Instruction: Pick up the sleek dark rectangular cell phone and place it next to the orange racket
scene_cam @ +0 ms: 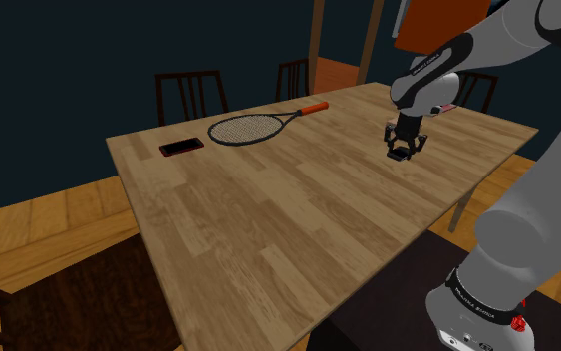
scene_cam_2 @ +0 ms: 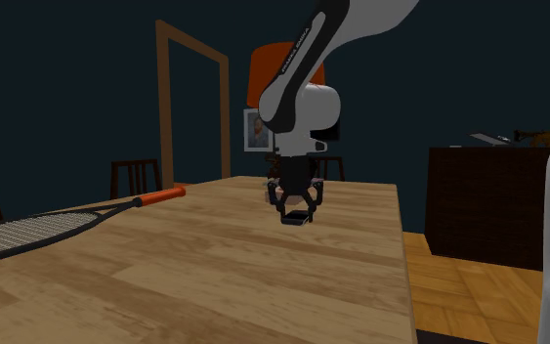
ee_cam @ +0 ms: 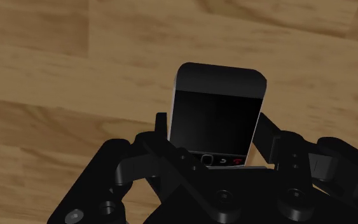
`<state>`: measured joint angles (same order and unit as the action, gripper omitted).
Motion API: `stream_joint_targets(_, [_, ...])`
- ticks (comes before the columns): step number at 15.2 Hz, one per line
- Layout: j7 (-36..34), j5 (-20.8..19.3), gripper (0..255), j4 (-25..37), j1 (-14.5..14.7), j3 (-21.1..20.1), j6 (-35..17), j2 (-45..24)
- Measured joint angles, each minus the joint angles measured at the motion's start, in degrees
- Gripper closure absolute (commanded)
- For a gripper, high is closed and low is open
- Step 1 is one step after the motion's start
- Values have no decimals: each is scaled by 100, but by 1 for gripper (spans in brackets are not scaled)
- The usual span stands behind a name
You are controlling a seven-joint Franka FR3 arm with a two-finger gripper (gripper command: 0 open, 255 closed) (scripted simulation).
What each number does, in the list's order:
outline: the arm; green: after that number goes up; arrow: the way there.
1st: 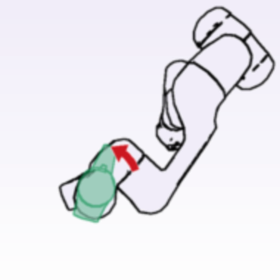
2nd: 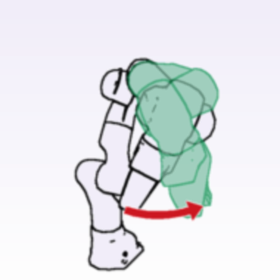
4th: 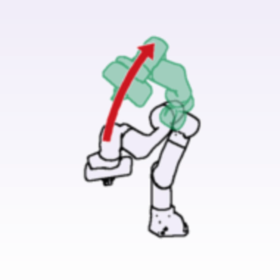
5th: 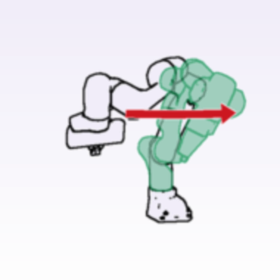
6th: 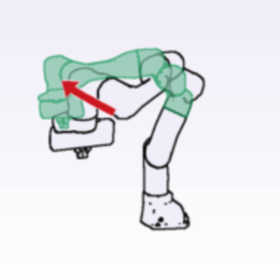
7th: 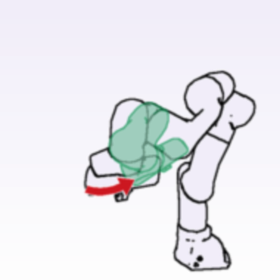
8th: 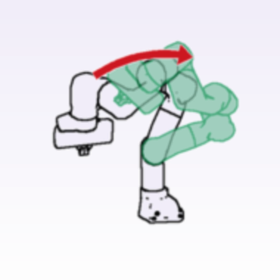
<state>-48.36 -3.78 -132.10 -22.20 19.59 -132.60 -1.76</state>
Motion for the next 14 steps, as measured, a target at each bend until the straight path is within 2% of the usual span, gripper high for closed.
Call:
stream_joint_targets(4, [-7,-11,255,14,0,1,42,22])
stream_joint_targets(14, [-85,-147,255,326,15,-16,774,449])
